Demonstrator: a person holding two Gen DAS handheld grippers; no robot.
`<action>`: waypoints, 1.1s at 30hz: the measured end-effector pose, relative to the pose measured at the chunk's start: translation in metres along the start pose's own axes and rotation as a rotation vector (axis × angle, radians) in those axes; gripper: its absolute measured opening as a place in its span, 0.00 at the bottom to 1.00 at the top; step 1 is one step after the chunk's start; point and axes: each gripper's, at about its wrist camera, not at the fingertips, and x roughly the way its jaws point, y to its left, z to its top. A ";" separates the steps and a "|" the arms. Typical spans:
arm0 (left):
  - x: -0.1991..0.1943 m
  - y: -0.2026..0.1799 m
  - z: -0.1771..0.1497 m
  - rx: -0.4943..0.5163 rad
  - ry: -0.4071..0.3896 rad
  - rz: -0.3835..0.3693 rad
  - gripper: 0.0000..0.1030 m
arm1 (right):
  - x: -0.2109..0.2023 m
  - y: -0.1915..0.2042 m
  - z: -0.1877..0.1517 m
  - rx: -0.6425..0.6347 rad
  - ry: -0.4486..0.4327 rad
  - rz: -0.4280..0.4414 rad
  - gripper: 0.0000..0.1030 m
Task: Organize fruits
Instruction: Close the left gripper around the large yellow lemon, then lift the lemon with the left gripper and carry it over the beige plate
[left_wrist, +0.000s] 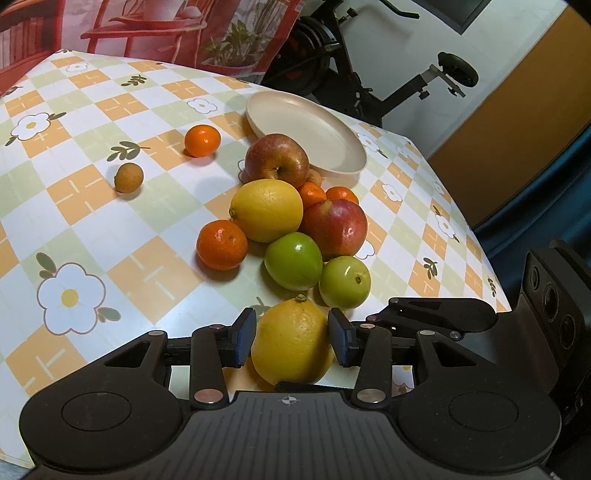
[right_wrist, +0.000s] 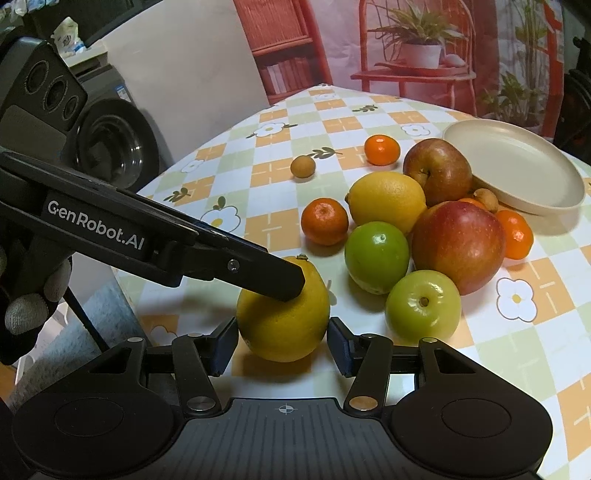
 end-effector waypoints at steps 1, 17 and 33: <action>0.001 0.000 0.000 0.001 0.002 -0.002 0.45 | 0.000 0.000 0.000 -0.003 -0.002 -0.004 0.47; -0.021 -0.026 0.040 0.042 -0.120 -0.030 0.44 | -0.038 -0.006 0.030 -0.094 -0.151 -0.090 0.47; -0.022 -0.073 0.130 0.179 -0.240 -0.019 0.44 | -0.069 -0.054 0.106 -0.165 -0.293 -0.180 0.47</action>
